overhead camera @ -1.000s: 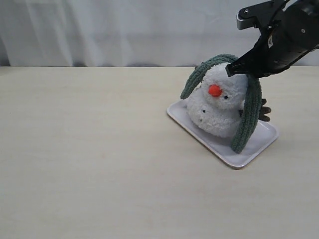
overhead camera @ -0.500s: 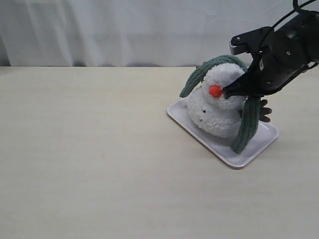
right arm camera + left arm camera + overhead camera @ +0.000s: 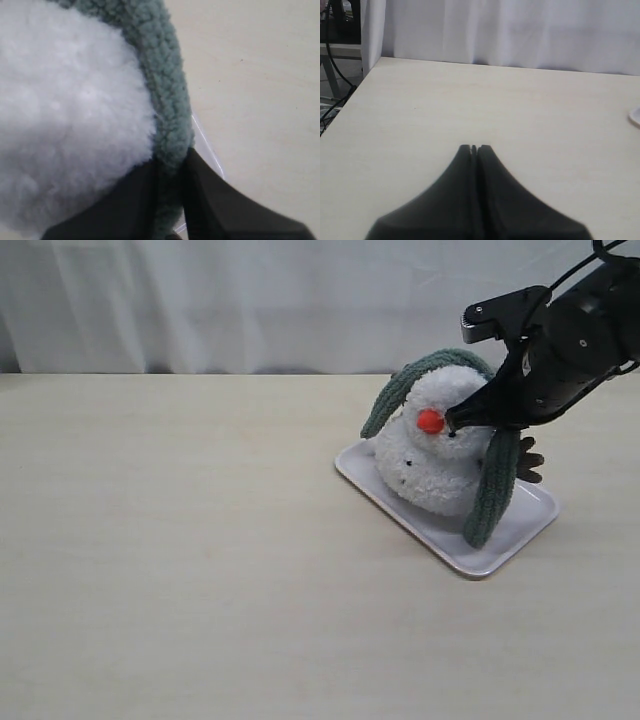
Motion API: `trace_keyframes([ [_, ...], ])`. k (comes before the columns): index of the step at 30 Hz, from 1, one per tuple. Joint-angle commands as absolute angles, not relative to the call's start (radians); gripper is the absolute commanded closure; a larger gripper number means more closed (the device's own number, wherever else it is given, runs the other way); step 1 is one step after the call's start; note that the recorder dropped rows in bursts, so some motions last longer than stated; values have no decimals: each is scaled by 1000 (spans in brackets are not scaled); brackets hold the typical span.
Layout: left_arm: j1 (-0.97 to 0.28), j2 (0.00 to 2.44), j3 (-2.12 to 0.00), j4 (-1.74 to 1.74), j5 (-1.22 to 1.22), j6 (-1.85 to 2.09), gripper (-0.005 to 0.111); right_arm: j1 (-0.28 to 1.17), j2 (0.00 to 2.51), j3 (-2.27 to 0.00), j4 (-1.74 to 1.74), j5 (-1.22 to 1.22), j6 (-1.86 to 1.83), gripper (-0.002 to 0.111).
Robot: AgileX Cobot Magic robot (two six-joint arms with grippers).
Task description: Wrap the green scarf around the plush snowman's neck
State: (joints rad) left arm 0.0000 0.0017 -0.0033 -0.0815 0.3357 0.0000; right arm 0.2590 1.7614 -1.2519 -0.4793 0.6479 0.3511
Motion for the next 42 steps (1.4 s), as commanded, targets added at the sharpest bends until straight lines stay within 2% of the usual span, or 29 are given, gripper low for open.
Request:
trace_keyframes([
  [1,-1,0,0,-81,323,0,107,258,1710,-1253,-480,639,344,84],
  [6,-1,0,0,-81,323,0,107,258,1668,-1253,-480,683,344,72],
  [11,-1,0,0,-81,323,0,107,258,1641,-1253,-480,732,344,71],
  [14,-1,0,0,-81,323,0,107,258,1634,-1245,-480,763,316,78],
  [18,-1,0,0,-81,323,0,107,258,1634,-1198,-480,741,299,104],
  [25,-1,0,0,-81,323,0,107,258,1634,-1150,-471,626,299,104],
  [42,-1,0,0,-81,323,0,107,258,1716,-1150,-449,516,300,104],
])
